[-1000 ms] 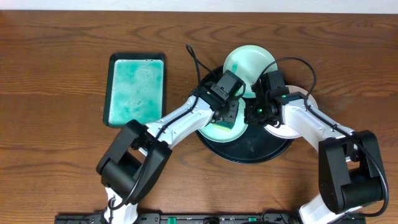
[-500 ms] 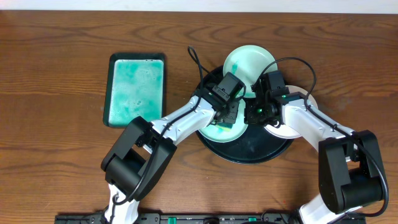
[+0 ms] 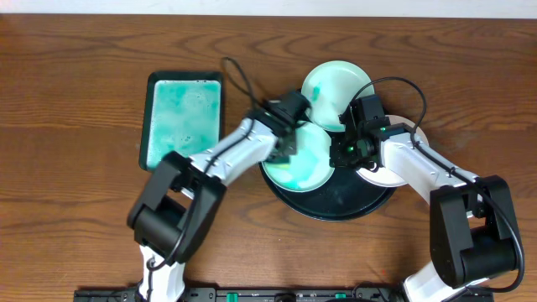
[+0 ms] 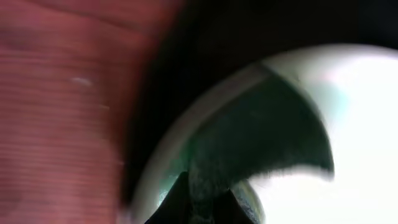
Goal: Clean dirty plates on tray and stack at the side
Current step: 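Scrub the plate with the left-held sponge while right gripper steadies it, then return the sponge to the soapy tray with the left gripper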
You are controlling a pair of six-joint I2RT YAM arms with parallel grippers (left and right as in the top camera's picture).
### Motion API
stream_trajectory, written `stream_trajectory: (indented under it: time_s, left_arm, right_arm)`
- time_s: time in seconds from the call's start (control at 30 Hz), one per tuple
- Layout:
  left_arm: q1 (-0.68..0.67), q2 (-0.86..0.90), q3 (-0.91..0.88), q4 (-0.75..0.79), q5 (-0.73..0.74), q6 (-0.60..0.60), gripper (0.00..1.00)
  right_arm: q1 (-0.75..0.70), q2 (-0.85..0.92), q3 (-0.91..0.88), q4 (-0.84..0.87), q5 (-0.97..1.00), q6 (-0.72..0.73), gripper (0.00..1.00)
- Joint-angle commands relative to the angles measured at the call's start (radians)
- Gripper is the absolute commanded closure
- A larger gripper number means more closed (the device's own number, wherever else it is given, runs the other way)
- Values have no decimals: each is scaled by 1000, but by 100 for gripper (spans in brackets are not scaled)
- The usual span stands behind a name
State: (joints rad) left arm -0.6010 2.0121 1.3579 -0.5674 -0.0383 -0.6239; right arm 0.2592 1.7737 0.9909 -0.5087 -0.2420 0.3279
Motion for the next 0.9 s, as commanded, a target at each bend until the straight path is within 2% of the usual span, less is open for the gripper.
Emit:
stream_trajectory:
  time_s: [0.0,0.1,0.2,0.43,0.53,0.73,0.87]
  left_arm:
    - [122,16,-8,-13,-112,-89,93]
    - [160,16,-8,2,-105,-62,93]
    - [169,7,7,10,-41,39,93]
    - [144,-105,15,58,311,130,93]
    - [121,-120,15,60,401,133,93]
    - [49,-71,-13,78,410,129,93]
    - [6,-23,-13,86,314,122,93]
  right_arm:
    - [2,12,10,-16,17,-23,99]
    - [2,12,10,-15,17,-23,99]
    - [2,12,10,-15,17,-23,99]
    - [2,12,10,-15,17,-22,99]
    - [2,12,10,-15,17,-22,99]
    - [2,12,10,-8,17,-22,99]
    - [2,12,10,-8,17,-23,99]
